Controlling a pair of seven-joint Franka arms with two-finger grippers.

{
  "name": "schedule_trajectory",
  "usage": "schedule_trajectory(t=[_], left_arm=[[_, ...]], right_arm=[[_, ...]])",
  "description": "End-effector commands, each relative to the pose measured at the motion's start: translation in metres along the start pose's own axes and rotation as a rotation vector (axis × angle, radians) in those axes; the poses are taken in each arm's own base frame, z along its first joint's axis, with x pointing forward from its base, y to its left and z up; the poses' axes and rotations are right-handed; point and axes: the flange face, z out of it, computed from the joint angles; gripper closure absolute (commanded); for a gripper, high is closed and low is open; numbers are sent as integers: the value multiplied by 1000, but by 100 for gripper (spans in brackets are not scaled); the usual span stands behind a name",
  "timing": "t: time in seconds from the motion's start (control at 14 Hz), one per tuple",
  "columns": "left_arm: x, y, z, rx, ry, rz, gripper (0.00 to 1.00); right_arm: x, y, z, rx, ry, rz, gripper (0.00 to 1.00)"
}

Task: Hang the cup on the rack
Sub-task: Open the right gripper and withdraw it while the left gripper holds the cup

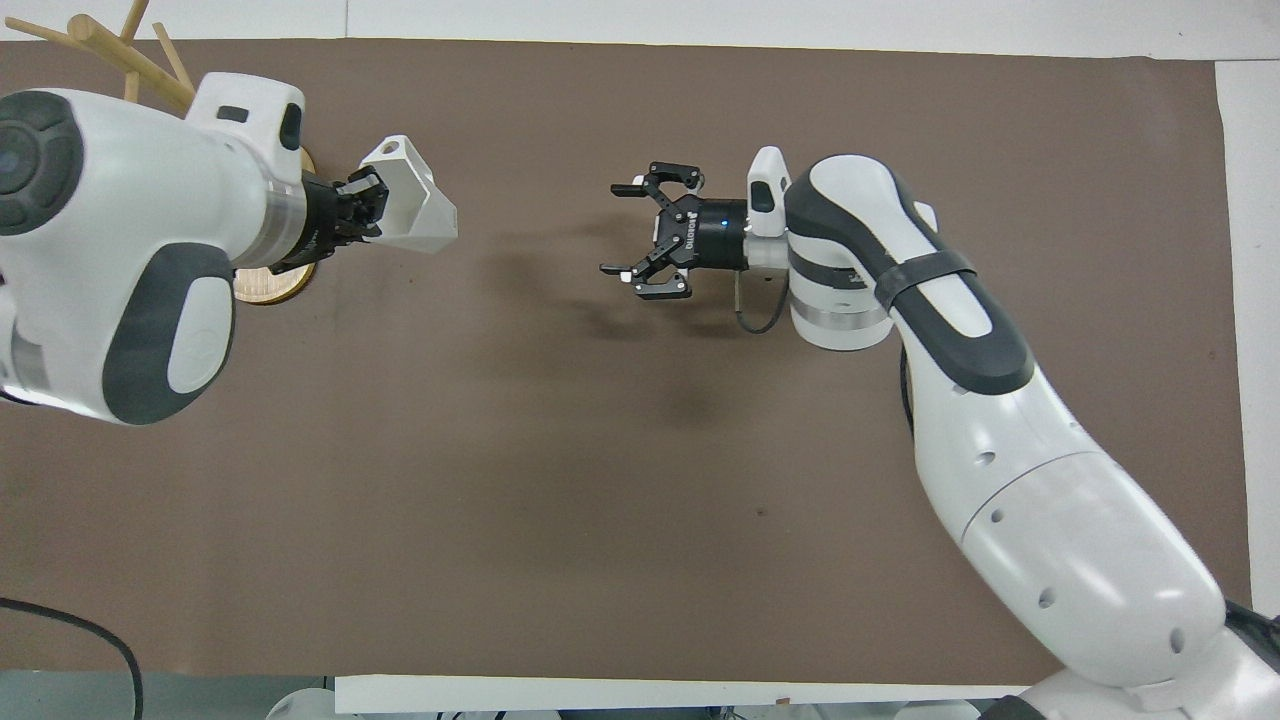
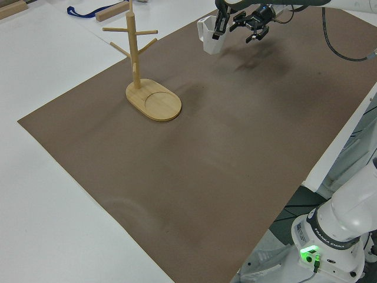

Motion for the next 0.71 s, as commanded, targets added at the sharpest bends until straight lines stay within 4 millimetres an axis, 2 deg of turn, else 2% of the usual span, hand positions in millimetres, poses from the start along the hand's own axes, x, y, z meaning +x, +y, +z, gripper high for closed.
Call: schedule_trajectory(t=[0.0, 0.07, 0.21, 0.29, 0.43, 0.5, 0.64], left_arm=[[-22, -40, -1, -108, 95, -20, 100], [-24, -49, 3, -152, 139, -29, 100], [-38, -71, 12, -228, 212, -40, 100], [-46, -83, 15, -275, 257, -45, 100], [-53, -97, 18, -333, 314, -65, 100], [-49, -103, 16, -359, 346, -86, 100], [-43, -103, 25, -386, 376, -112, 100]], right_arm=[[-9, 19, -78, 78, -64, -14, 0], [-8, 28, -111, 117, -116, -14, 0], [10, 36, -179, 175, -300, -27, 0], [19, 34, -214, 184, -398, -9, 0], [39, 27, -268, 179, -581, 37, 0], [55, 21, -301, 155, -704, 70, 0], [90, 9, -338, 66, -905, 164, 0]])
